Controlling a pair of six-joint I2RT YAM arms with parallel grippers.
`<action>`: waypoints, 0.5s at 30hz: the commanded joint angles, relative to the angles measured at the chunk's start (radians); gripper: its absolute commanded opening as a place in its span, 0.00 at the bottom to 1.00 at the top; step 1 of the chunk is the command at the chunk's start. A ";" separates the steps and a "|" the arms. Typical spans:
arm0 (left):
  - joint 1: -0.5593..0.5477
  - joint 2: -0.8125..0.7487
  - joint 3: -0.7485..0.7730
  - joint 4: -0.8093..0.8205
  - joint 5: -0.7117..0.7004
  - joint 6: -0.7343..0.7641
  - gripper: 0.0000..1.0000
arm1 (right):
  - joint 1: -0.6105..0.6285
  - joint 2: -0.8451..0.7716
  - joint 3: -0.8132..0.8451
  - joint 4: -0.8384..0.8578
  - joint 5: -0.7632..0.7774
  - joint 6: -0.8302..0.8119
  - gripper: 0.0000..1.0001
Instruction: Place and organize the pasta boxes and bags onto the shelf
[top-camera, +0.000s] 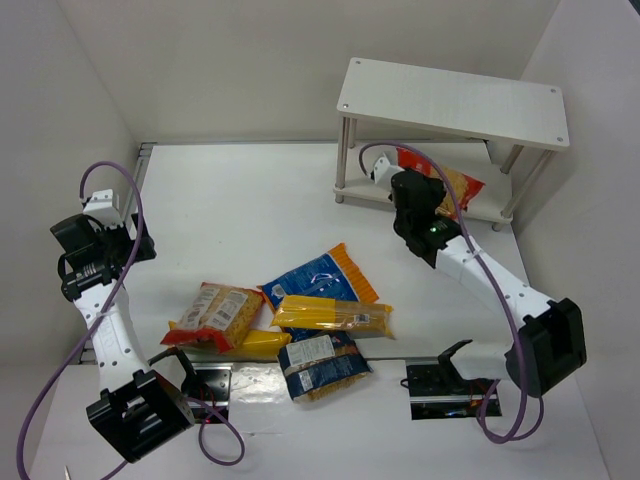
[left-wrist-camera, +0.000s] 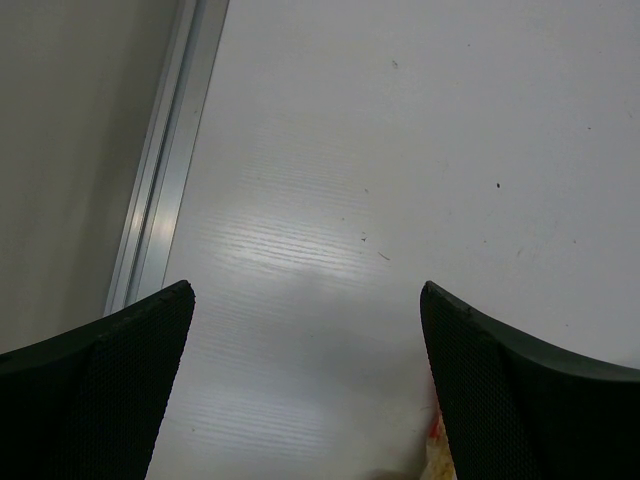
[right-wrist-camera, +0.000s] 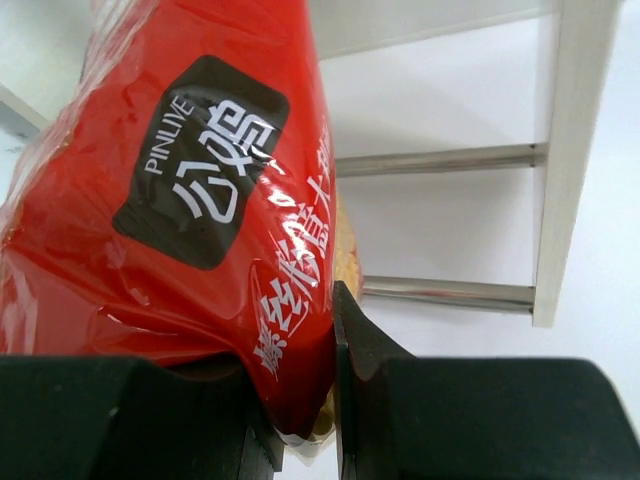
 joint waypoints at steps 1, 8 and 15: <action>0.007 -0.005 -0.001 0.023 0.033 0.010 0.99 | 0.017 -0.082 0.184 -0.014 -0.028 0.091 0.00; 0.018 0.004 -0.001 0.033 0.033 0.010 0.99 | 0.039 -0.091 0.353 -0.287 -0.272 0.253 0.00; 0.027 0.015 -0.010 0.033 0.066 0.020 0.99 | 0.048 -0.067 0.462 -0.284 -0.255 0.229 0.00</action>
